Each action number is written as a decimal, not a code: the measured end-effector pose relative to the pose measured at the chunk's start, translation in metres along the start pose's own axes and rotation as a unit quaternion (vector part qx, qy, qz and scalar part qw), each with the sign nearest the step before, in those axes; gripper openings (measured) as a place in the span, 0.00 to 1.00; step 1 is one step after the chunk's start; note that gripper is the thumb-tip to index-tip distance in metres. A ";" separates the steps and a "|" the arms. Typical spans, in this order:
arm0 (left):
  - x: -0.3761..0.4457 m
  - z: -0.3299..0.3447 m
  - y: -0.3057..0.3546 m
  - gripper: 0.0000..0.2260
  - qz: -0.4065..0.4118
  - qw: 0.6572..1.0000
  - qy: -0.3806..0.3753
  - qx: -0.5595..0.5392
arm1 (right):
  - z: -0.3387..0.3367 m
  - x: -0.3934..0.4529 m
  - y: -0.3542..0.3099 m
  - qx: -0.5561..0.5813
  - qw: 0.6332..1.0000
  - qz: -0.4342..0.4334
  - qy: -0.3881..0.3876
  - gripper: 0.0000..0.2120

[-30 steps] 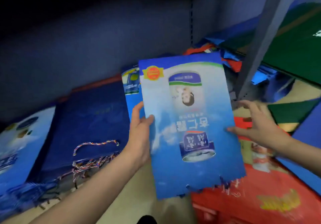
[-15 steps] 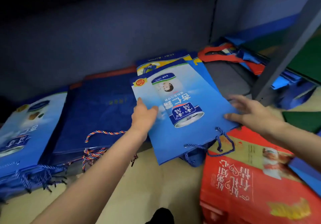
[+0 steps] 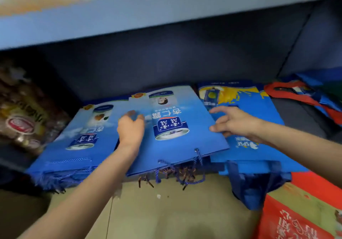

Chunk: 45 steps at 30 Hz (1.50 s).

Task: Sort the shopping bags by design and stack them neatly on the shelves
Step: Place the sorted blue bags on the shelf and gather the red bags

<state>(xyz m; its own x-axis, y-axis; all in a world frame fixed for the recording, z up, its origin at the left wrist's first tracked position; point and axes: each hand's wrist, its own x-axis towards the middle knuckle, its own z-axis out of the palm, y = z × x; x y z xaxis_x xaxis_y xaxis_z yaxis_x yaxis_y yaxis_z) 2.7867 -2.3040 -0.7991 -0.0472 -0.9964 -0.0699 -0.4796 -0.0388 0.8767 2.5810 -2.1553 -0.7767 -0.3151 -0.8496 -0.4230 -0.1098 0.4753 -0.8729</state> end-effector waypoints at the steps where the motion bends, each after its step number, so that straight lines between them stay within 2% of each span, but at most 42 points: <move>1: 0.013 -0.018 -0.002 0.18 0.008 1.000 0.015 0.016 | 0.017 0.009 -0.011 0.001 1.000 -0.007 -0.009 0.24; 3: 0.043 -0.057 -0.009 0.20 0.018 0.997 0.039 0.065 | 0.057 0.031 -0.029 0.029 0.999 -0.035 -0.026 0.24; 5: 0.070 -0.090 -0.025 0.28 -0.006 0.977 0.027 0.210 | 0.101 0.048 -0.042 0.072 0.994 -0.056 -0.066 0.23; 7: 0.083 -0.111 -0.046 0.30 -0.050 0.939 -0.025 0.339 | 0.144 0.058 -0.045 0.057 0.989 -0.048 -0.127 0.22; 9: 0.075 -0.111 -0.062 0.30 -0.071 0.929 -0.114 0.345 | 0.169 0.064 -0.040 0.029 0.987 -0.019 -0.155 0.19; 11: 0.055 -0.093 -0.070 0.34 -0.030 0.895 -0.173 0.409 | 0.174 0.067 -0.033 0.020 0.989 -0.006 -0.149 0.15; 13: 0.038 -0.072 -0.070 0.32 0.011 0.864 -0.181 0.470 | 0.162 0.067 -0.029 0.013 0.990 -0.010 -0.137 0.10; 15: 0.033 -0.060 -0.067 0.31 0.014 0.846 -0.187 0.499 | 0.140 0.065 -0.026 0.012 0.994 -0.016 -0.111 0.08; 17: 0.037 -0.063 -0.065 0.29 -0.010 0.841 -0.206 0.501 | 0.112 0.064 -0.020 0.001 0.996 -0.011 -0.084 0.08; 20: 0.040 -0.072 -0.059 0.27 -0.002 0.855 -0.212 0.474 | 0.063 0.059 -0.009 -0.030 0.998 0.014 -0.057 0.08; 22: 0.033 -0.065 -0.049 0.26 0.052 0.871 -0.201 0.445 | 0.033 0.054 -0.002 -0.043 0.998 0.026 -0.027 0.07; 24: 0.020 -0.038 -0.033 0.24 0.140 0.888 -0.205 0.387 | 0.003 0.044 0.005 -0.056 0.998 0.035 0.005 0.06; 26: -0.002 0.004 -0.011 0.23 0.230 0.886 -0.236 0.327 | -0.028 0.027 0.015 -0.072 0.996 0.047 0.027 0.06; 29: -0.046 0.075 0.027 0.21 0.314 0.854 -0.310 0.277 | -0.076 -0.012 0.040 -0.087 0.992 0.069 0.055 0.07; 36: -0.153 0.204 0.054 0.19 0.351 0.773 -0.453 0.272 | -0.162 -0.133 0.147 -0.062 0.972 0.190 0.124 0.07; 40: -0.213 0.254 0.050 0.17 0.393 0.722 -0.485 0.299 | -0.184 -0.199 0.205 -0.050 0.952 0.263 0.146 0.06; 45: -0.284 0.308 0.044 0.18 0.439 0.642 -0.536 0.328 | -0.197 -0.267 0.286 0.032 0.908 0.324 0.264 0.07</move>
<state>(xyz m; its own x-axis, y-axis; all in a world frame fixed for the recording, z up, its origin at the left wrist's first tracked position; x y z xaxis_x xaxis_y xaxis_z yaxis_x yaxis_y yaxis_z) 2.5091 -1.9993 -0.8875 -0.9595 0.0246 -0.2805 -0.1049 0.8932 0.4372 2.4482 -1.7479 -0.8659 -0.7038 -0.1606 -0.6920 0.3097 0.8073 -0.5023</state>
